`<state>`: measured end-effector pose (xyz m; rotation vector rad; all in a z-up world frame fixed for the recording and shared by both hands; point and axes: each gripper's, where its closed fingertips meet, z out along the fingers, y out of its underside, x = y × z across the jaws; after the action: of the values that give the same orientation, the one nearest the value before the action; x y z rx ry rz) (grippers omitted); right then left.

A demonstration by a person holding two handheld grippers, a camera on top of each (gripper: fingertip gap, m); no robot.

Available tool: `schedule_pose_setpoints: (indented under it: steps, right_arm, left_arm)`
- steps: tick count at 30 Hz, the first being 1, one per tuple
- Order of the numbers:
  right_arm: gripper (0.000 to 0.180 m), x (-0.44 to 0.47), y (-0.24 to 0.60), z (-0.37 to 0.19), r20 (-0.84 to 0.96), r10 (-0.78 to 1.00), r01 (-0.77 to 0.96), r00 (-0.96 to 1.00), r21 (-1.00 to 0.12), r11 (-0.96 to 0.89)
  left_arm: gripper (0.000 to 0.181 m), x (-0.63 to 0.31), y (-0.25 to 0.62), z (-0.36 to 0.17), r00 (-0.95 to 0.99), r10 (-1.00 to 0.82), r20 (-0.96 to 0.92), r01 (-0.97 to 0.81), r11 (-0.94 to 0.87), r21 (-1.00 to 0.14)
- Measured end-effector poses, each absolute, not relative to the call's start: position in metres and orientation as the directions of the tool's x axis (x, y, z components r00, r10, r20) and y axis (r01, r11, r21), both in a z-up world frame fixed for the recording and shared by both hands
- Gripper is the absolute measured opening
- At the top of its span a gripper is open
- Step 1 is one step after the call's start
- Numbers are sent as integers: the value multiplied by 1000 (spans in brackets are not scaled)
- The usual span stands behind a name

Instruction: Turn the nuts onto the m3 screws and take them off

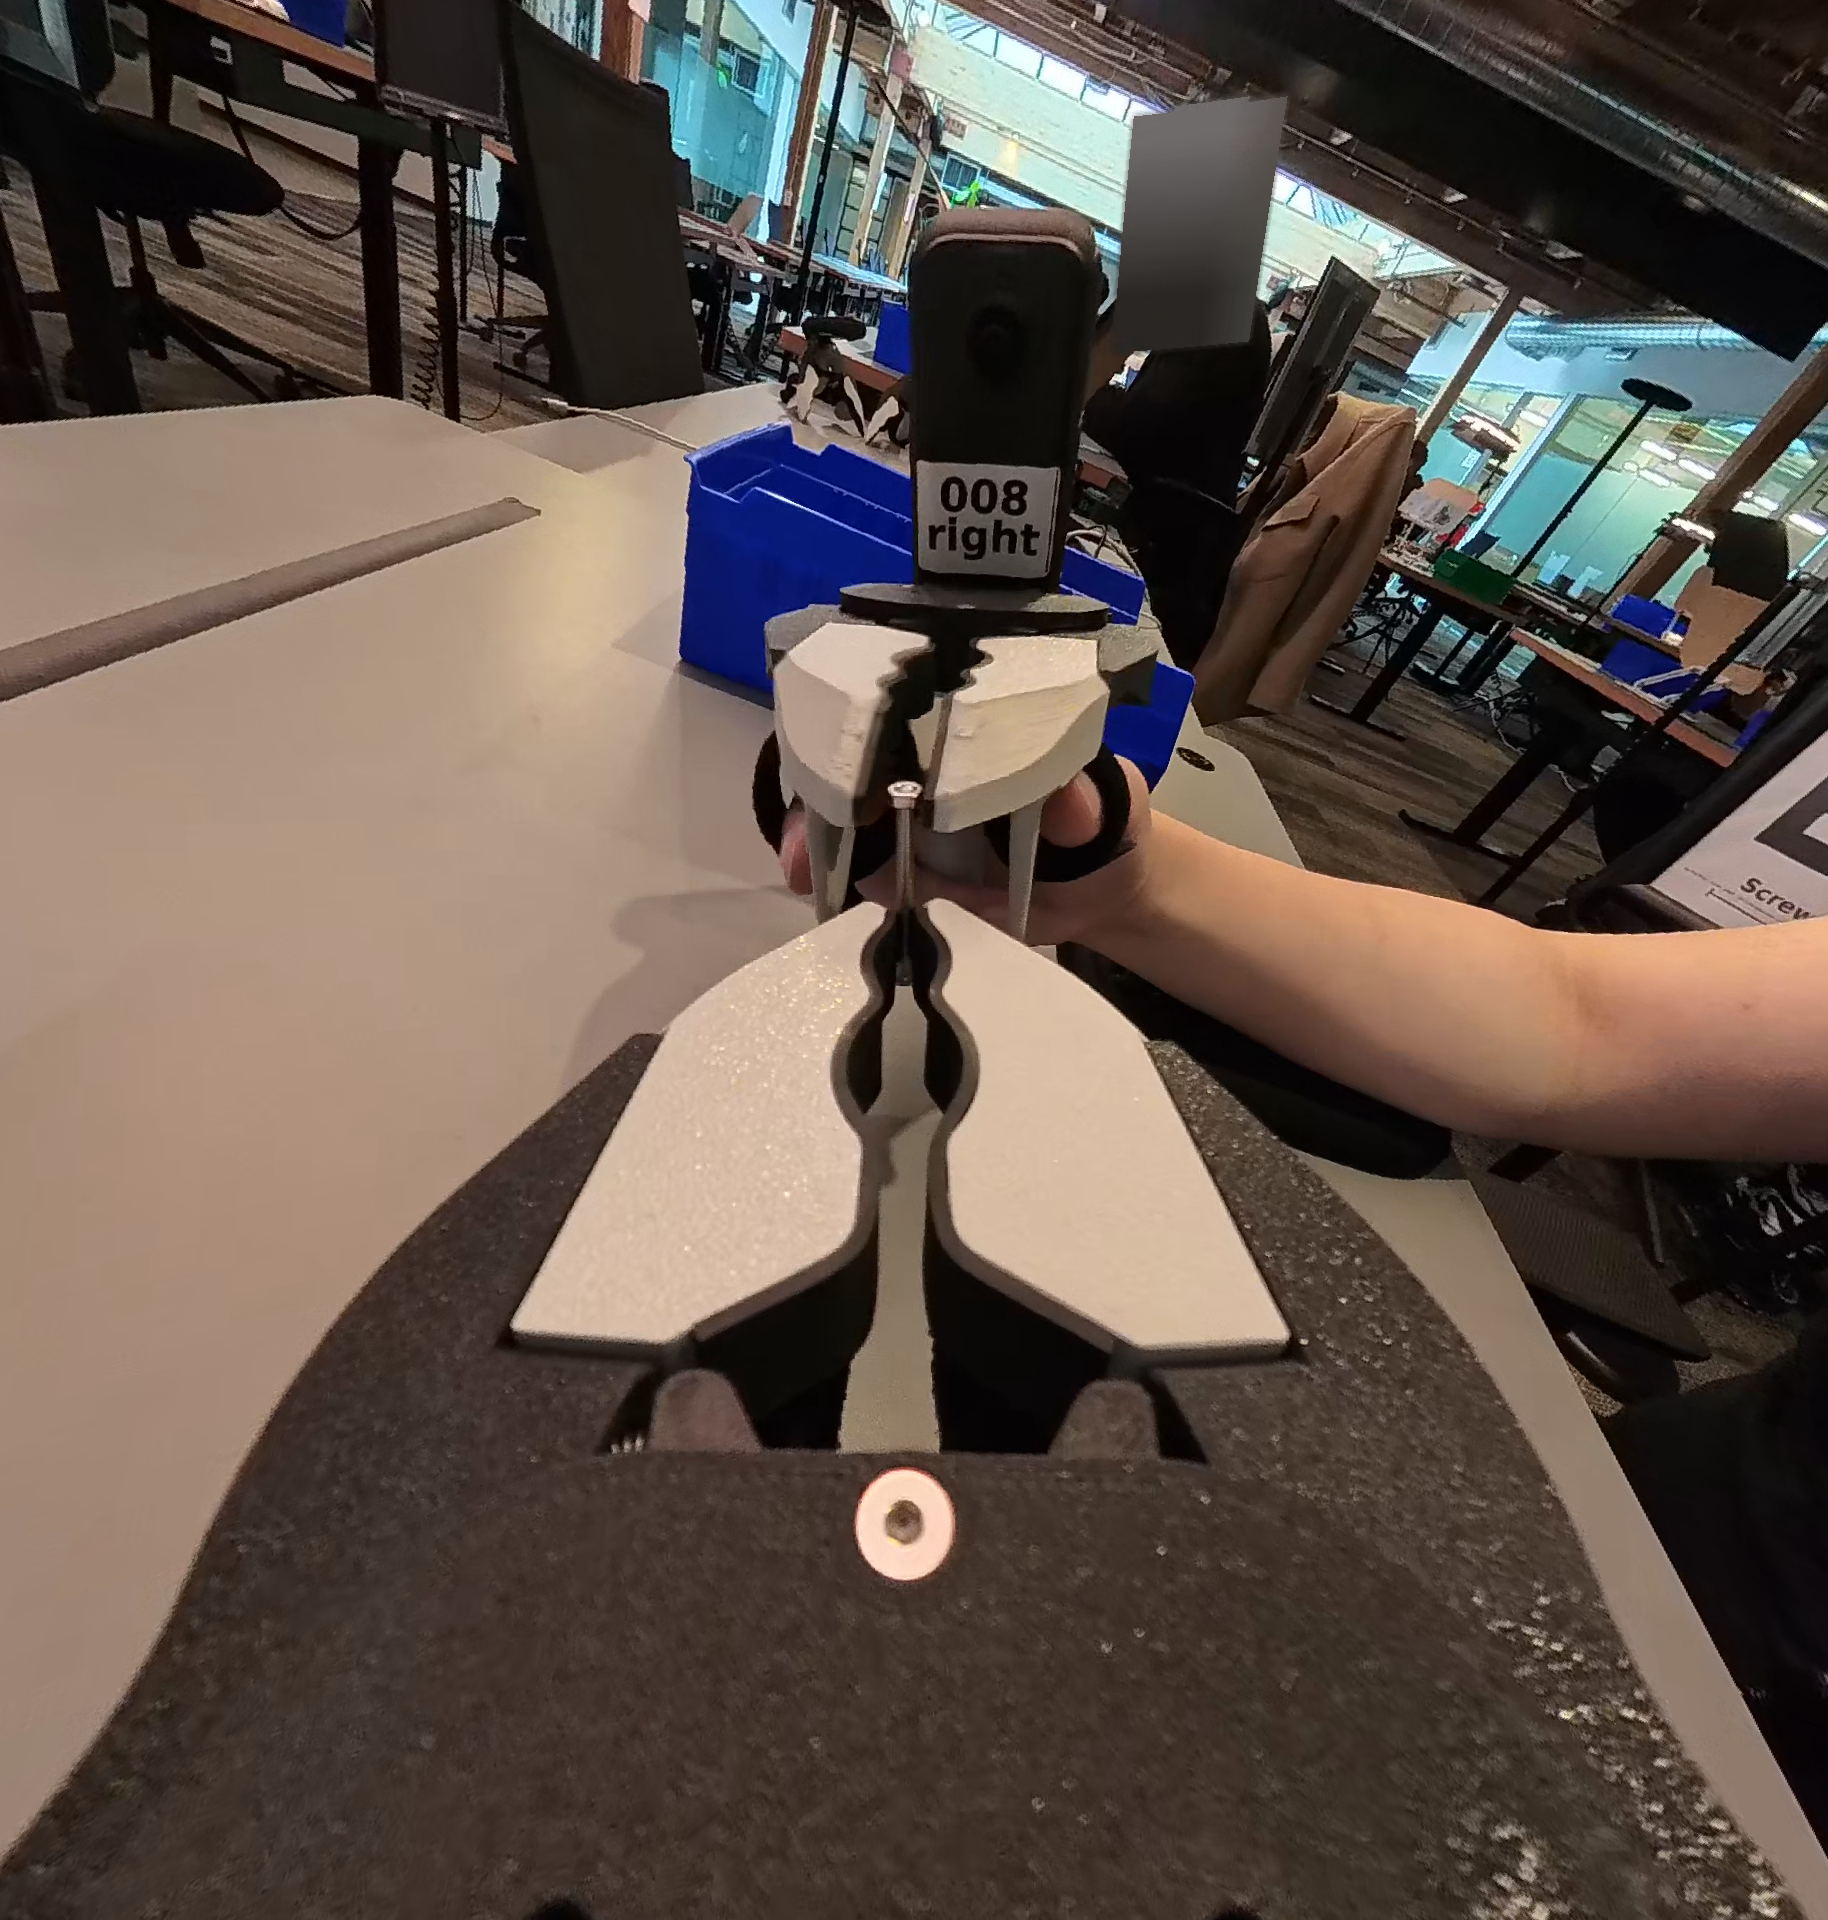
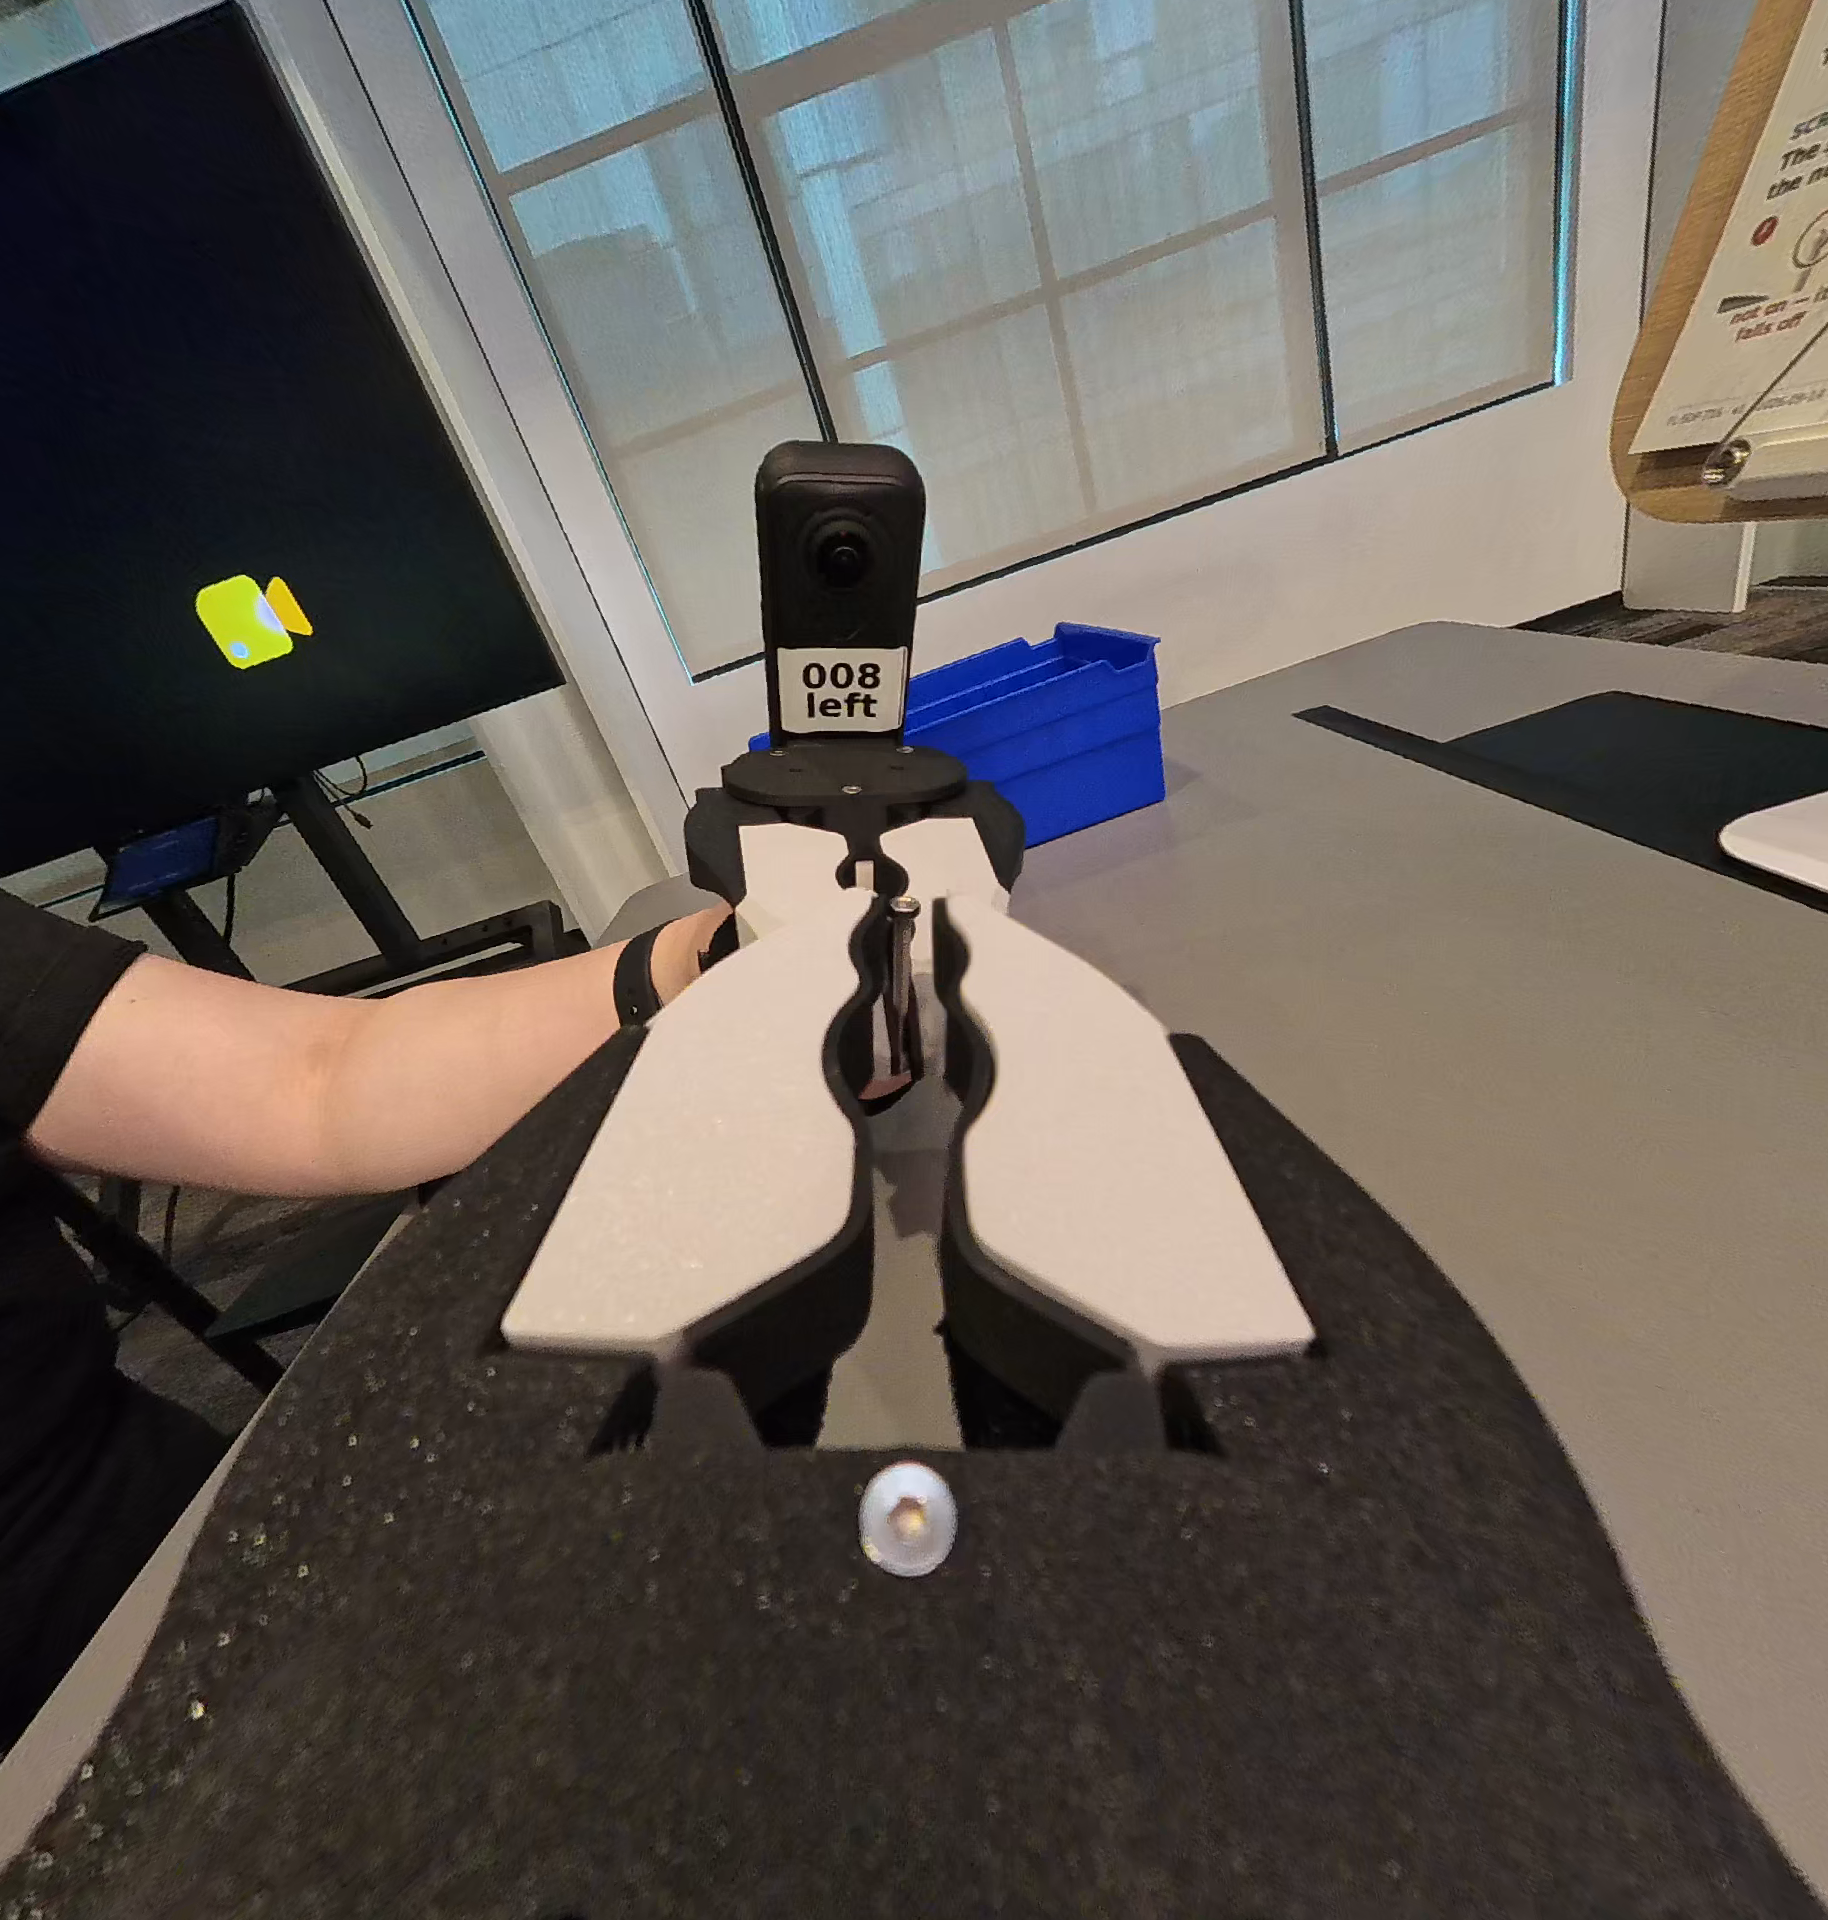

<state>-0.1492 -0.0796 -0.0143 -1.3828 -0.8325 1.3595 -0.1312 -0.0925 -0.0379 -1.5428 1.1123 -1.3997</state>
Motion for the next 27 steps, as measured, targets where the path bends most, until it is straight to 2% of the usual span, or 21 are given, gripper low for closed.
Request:
schedule_pose_setpoints:
  steps: [6, 11, 21, 24, 27]
  right_arm:
    - [5, -150, -84, -12, -308, 946, -172, 98, -942, -288]
    - [5, -150, -103, -2, -285, 958, -188, -43, -939, -288]
    - [5, -155, -162, 19, -168, 906, -206, -388, -943, -263]
    - [5, -157, -173, 22, -155, 882, -207, -445, -941, -269]
    - [5, -155, -177, 25, -142, 868, -227, -475, -933, -278]
  left_arm:
    - [2, -132, -96, -35, -7, -940, 340, -107, -338, -935]
    - [2, -134, -119, -23, -176, -893, 414, -112, -400, -910]
    - [2, -149, -184, 5, -615, -541, 573, -238, -566, -789]
    - [2, -152, -195, 9, -685, -419, 596, -285, -599, -748]
    - [2, -153, -199, 13, -702, -385, 599, -295, -609, -737]
